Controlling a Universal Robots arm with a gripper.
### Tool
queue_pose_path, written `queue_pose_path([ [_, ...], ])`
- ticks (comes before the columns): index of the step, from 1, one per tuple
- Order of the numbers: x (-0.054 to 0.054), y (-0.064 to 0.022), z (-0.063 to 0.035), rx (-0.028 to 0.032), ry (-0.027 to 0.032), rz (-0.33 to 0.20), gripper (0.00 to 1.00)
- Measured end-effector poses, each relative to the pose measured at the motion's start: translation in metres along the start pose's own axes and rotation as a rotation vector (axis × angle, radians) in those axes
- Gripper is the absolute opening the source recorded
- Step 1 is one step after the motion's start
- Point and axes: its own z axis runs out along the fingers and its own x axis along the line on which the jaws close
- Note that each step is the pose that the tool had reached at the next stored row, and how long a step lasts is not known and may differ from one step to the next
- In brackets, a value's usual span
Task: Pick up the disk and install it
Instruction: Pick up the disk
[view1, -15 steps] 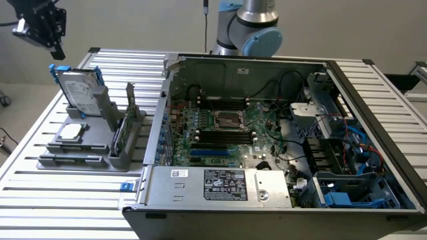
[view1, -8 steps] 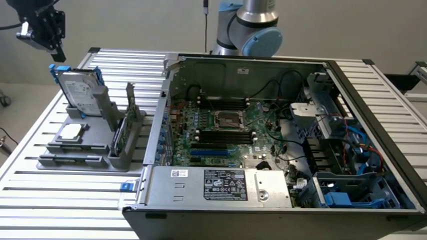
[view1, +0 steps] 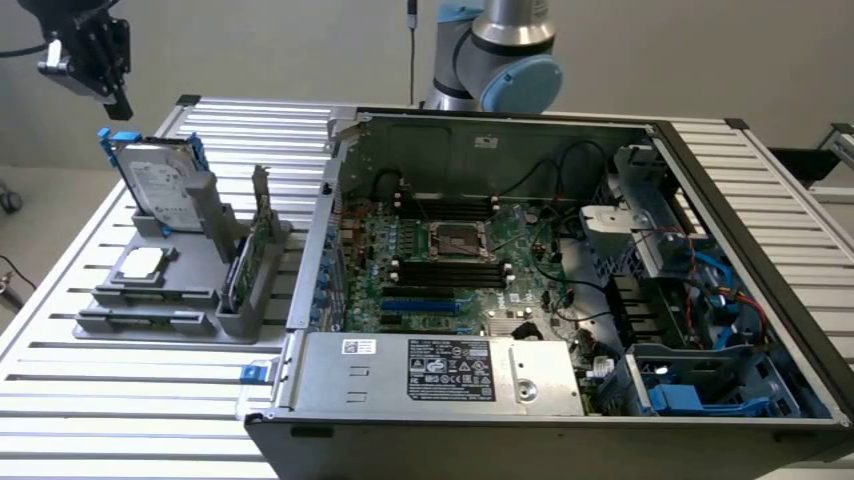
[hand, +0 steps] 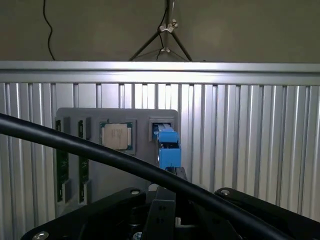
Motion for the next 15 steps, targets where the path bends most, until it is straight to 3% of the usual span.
queue_pose_path([
  [5, -0.0001, 0.0027, 0.0003, 0.0002, 0.0047, -0.002, 0.17],
  [8, -0.0001, 0.0033, 0.0012, 0.0000, 0.0054, -0.005, 0.36],
  [9, -0.0001, 0.0034, 0.0018, 0.0001, 0.0061, -0.005, 0.36],
  [11, -0.0002, 0.0036, 0.0035, 0.0002, 0.0086, -0.007, 0.47],
  [14, -0.0002, 0.0036, 0.0076, 0.0001, 0.0130, -0.009, 0.53],
  [15, -0.0002, 0.0037, 0.0092, 0.0001, 0.0142, -0.010, 0.60],
])
